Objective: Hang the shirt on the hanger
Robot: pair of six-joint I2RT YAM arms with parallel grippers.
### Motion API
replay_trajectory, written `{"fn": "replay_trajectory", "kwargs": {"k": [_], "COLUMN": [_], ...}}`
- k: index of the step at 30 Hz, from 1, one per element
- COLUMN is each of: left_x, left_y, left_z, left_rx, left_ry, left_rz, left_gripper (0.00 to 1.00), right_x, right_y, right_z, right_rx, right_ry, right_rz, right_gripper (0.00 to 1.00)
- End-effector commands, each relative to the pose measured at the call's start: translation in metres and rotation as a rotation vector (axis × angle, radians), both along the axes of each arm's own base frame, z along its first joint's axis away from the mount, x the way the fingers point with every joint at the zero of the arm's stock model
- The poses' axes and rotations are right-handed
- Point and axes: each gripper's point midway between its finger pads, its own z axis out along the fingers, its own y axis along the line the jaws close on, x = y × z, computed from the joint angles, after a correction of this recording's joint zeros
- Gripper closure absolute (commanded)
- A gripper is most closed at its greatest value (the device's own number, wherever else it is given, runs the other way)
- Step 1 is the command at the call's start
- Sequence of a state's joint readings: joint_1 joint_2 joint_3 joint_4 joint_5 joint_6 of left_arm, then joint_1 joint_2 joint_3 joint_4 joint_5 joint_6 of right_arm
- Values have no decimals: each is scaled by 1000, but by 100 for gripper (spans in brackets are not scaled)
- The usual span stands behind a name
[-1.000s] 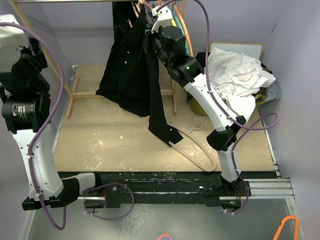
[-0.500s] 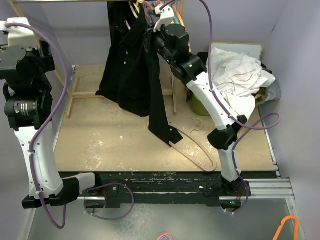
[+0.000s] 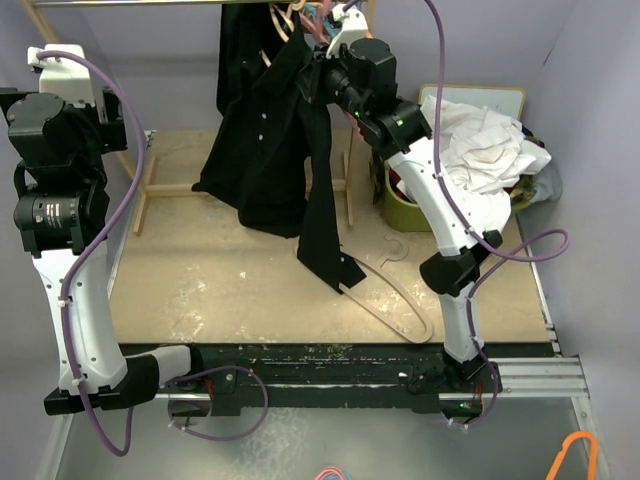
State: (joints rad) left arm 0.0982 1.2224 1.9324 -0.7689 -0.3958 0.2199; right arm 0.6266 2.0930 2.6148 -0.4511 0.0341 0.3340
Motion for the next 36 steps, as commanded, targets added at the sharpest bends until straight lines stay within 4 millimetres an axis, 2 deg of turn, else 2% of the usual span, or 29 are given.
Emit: {"fn": "replay_trajectory", "kwargs": {"k": [1,3,4,7,10,12,13,18,19,22,23,24,27,31,36], "left_x": [0,3,5,2,-4,-7,-8,-1,3,16,22,27,39,45,40], "left_y": [-10,-21,-29,-54,-76,-94,-105,-144,-150,-171,-179,-187,-217,-262,-290], "left_z": [5,-1,-5,-14,-16,-18,-20,-25,-26,-25,-23,-22,-17,-16,-7], "left_rx": [-6,-14,-20,-45,-135,-211,-251,-431,-458,-526,-535,-541,-531,-505,-478], "left_ry": [-22,6,22,66,60,54,53,60,67,92,100,107,126,160,143], "left_rz": [-65,-132,-179,-321,-414,-495,-540,-718,-744,-819,-839,-856,-917,-1010,-1061], "left_gripper": [1,1,1,1,1,1,1,1,1,1,1,1,1,1,1], "right_x": [-28,-33,-37,-48,-62,-78,-93,-113,-116,-129,-133,-142,-149,-158,-179], "right_y": [-13,-11,-13,-14,-1,14,22,29,28,16,13,3,-18,-41,-67], "right_z": [64,64,70,85,86,88,88,85,86,99,98,109,117,115,108], "right_rx": [120,136,152,186,208,243,256,307,308,314,320,337,352,370,363], "right_ry": [-112,-120,-136,-162,-145,-139,-136,-87,-88,-138,-145,-177,-219,-246,-302], "right_rz": [31,57,62,94,193,318,410,511,518,511,507,493,417,338,287], "right_gripper": [88,78,75,72,64,59,58,50,43,24,4,0,0,0,0]}}
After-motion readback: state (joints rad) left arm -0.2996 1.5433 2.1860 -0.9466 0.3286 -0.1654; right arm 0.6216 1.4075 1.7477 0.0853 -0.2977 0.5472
